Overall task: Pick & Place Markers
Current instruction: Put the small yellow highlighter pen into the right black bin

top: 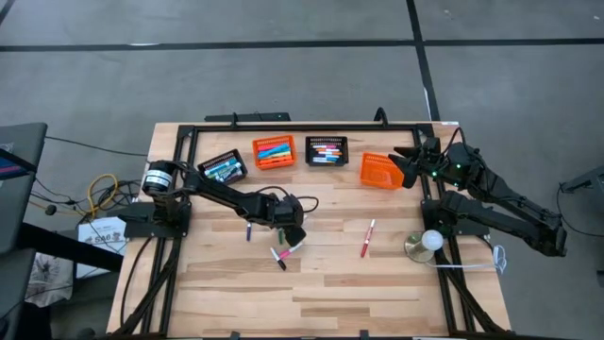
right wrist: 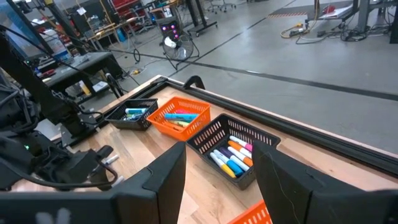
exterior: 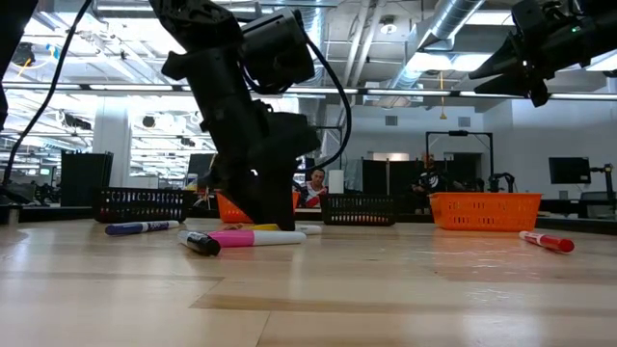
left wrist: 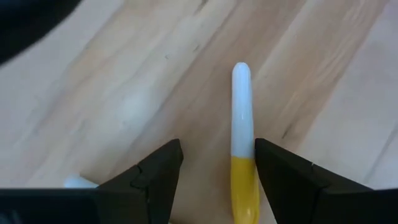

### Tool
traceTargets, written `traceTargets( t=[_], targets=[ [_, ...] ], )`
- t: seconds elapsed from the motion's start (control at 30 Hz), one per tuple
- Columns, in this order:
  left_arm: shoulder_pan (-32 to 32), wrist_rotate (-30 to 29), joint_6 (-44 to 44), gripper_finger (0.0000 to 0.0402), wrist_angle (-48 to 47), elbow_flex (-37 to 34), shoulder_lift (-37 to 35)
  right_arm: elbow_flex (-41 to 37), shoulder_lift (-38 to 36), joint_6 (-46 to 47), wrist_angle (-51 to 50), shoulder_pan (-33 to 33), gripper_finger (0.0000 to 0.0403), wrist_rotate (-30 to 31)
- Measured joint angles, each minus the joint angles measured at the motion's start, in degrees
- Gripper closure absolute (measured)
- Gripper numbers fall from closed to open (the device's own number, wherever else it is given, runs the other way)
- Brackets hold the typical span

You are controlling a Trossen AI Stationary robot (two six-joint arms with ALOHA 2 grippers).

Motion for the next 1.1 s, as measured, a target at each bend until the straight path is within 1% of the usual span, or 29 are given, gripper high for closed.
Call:
traceTargets(
  t=[0.1,0.2,0.53,0.63,0.77,0.9,1.1],
  targets=[
    [0.05,-1.77,1.30,0.0204,-0.21,-0.03,0.07,0.00,0.00,0.00,0.00,-0.02,0.0229,0.02],
    [0.14,-2.71,1.42,0.0227,-0.51,-0.04,0.08,0.00,0.00,0.00,0.00,0.00,0.0227,0.00],
    [0.73,-2.95,1.24,0.0340,-0.13,0.09,0.99,0.00,-0.01,0.01,0.20,-0.01,0.0229,0.00],
    [1.10,-2.67,1.37,0.0364,0.41,0.03,0.76,0.00,-0.02,0.02,0.24,-0.02,0.0227,0.01],
    [2.08,-1.94,1.40,0.0365,1.31,0.00,0.76,0.00,-0.02,0.02,0.24,-0.02,0.0228,0.01],
    [2.98,-0.96,1.40,0.0358,1.78,-0.09,0.39,0.00,-0.02,0.02,0.24,-0.02,0.0229,0.00],
    [4.56,-1.05,1.42,0.0365,4.62,-0.27,-1.46,0.00,-0.02,0.00,0.24,-0.02,0.0227,0.02]
  ],
)
